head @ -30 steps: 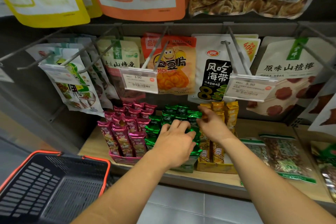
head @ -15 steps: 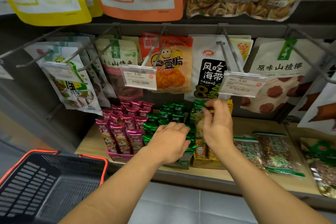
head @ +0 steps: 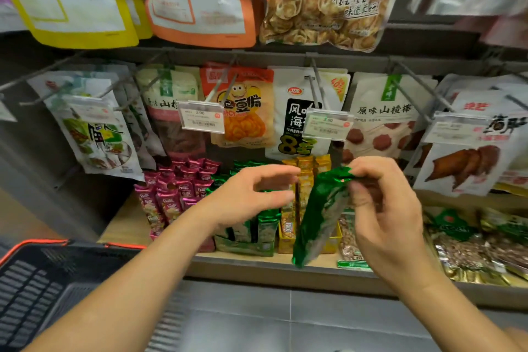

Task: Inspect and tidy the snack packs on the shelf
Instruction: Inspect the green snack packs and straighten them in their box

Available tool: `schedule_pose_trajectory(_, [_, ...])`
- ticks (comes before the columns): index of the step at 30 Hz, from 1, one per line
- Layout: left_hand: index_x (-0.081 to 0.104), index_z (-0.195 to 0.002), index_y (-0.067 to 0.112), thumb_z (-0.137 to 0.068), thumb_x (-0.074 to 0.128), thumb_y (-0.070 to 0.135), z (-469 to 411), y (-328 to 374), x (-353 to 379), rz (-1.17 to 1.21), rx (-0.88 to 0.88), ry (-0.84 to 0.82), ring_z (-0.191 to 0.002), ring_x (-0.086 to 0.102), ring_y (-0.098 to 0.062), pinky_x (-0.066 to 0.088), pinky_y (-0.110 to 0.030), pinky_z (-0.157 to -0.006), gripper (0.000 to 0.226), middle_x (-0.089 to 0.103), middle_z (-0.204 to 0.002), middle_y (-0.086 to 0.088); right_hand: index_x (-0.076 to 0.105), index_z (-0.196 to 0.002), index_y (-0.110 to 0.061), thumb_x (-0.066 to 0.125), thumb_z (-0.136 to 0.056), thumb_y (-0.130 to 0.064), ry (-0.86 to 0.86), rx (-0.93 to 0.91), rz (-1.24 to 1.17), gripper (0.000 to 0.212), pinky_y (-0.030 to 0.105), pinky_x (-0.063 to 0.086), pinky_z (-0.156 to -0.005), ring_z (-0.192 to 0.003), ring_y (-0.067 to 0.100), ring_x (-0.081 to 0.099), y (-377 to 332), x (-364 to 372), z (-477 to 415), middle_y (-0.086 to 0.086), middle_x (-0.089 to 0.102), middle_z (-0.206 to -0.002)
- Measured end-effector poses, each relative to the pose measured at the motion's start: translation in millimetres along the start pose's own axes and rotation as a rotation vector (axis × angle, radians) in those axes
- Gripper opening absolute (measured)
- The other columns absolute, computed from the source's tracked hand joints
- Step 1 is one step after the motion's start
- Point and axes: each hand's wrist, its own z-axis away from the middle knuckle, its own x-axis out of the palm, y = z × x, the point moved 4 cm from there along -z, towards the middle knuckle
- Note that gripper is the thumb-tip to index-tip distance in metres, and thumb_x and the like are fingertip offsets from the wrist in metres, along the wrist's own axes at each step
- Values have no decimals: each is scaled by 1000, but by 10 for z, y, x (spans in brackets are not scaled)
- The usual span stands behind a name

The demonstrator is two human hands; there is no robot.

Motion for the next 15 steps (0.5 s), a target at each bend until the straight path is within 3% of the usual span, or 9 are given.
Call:
schedule_pose_trajectory(2, [61,-128,19,-91,65,20,106,150,138,102,29,-115,-120,60,-11,47,-27,-102,37,66,-126,2,55,-96,-25,52,-94,-9,-16,199,-136,16,21,47,-75,-85,8,57,8,15,60,-11,58,-90])
schedule_pose_trajectory(4, [64,-121,16,-87,68,26,169,215,263,147,17,-106,-111,65,-14,52,-29,-93,35,70,-116,-2,56,-93,-26,55,-96,-6,-39,321,-239,21,17,47,-72,-80,3,57,27,66,115,-14,61,-88])
schedule_pose_trajectory(7, [61,-118,15,-85,71,22,215,208,340,212,-40,-18,-90,69,-9,54,-21,-72,36,70,-97,-6,61,-97,-23,58,-93,-3,-106,457,-400,21,21,50,-77,-85,7,62,65,152,127,-9,66,-88])
schedule_pose_trajectory(9, [60,-118,20,-85,71,18,262,183,353,195,-57,-7,-89,69,-10,54,-21,-68,35,69,-101,-12,61,-107,-23,61,-91,-5,-140,548,-510,24,25,52,-79,-88,11,64,65,220,163,1,68,-92])
schedule_pose_trajectory(12, [68,-104,26,-80,76,21,309,196,359,184,-15,27,-93,71,-15,56,-25,-69,25,73,-103,-7,54,-121,-30,59,-84,-38,-244,718,-559,38,25,53,-77,-90,5,65,44,334,267,-1,66,-103])
schedule_pose_trajectory(14, [70,-98,22,-75,73,22,308,204,324,238,11,97,-88,72,-17,56,-27,-68,23,75,-94,-1,50,-130,-34,44,-81,-61,-424,778,-522,56,31,53,-89,-104,6,65,24,406,339,-6,66,-118])
schedule_pose_trajectory(15, [70,-95,21,-73,73,22,300,203,300,262,20,128,-85,72,-19,57,-30,-67,22,74,-90,-1,50,-132,-34,36,-83,-65,-510,782,-531,59,32,54,-90,-104,8,66,-1,442,367,-5,68,-117])
